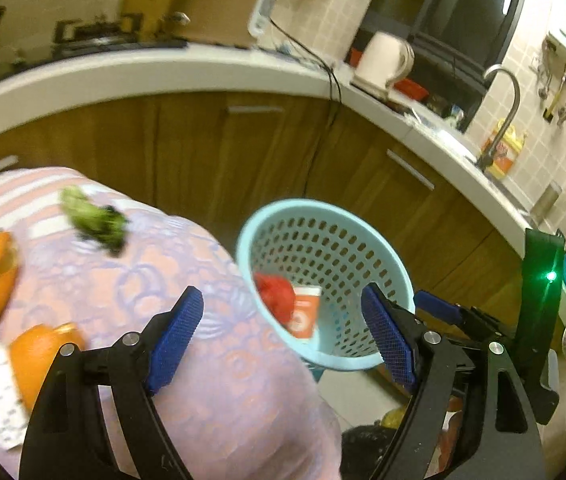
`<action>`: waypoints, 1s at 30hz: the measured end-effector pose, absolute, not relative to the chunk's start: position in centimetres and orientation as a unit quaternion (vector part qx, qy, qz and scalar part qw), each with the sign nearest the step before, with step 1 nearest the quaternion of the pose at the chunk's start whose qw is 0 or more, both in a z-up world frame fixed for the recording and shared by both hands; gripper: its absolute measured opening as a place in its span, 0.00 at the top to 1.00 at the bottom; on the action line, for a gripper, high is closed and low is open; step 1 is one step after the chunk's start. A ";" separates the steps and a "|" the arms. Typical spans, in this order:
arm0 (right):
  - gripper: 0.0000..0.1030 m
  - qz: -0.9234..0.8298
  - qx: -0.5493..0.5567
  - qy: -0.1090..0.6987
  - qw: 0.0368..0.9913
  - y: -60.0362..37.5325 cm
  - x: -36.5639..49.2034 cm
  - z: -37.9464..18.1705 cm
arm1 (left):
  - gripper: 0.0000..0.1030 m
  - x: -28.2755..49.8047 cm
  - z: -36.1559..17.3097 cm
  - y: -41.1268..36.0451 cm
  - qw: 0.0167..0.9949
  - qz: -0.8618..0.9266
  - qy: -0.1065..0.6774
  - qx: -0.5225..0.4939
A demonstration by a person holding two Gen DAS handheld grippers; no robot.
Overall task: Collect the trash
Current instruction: 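Move both tools back over the table toward the remaining trash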
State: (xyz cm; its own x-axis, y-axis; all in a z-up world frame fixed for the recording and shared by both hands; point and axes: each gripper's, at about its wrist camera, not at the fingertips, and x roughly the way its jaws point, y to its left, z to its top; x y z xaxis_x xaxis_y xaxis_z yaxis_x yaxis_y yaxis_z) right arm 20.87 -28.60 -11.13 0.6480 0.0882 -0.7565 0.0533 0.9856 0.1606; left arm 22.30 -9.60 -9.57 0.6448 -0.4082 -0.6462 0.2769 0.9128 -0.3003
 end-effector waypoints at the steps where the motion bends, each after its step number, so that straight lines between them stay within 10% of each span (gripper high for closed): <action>1: 0.33 0.018 0.082 0.412 0.907 -27.8 20.5 -10.4 | 0.23 21.7 -9.1 -8.9 0.906 -0.185 0.370 -0.087; 30: 0.48 0.161 -0.008 0.379 0.911 -6.6 16.9 -11.5 | 0.20 10.0 -4.5 13.9 0.945 0.050 0.296 -0.131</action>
State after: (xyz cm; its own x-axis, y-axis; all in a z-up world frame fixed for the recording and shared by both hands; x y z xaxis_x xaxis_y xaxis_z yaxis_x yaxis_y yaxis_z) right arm 16.86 -6.64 -11.47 0.6611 0.2868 -0.6934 -0.2995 0.9481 0.1066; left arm 10.03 13.90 -4.48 0.8195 0.0175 -0.5728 -0.1728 0.9606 -0.2178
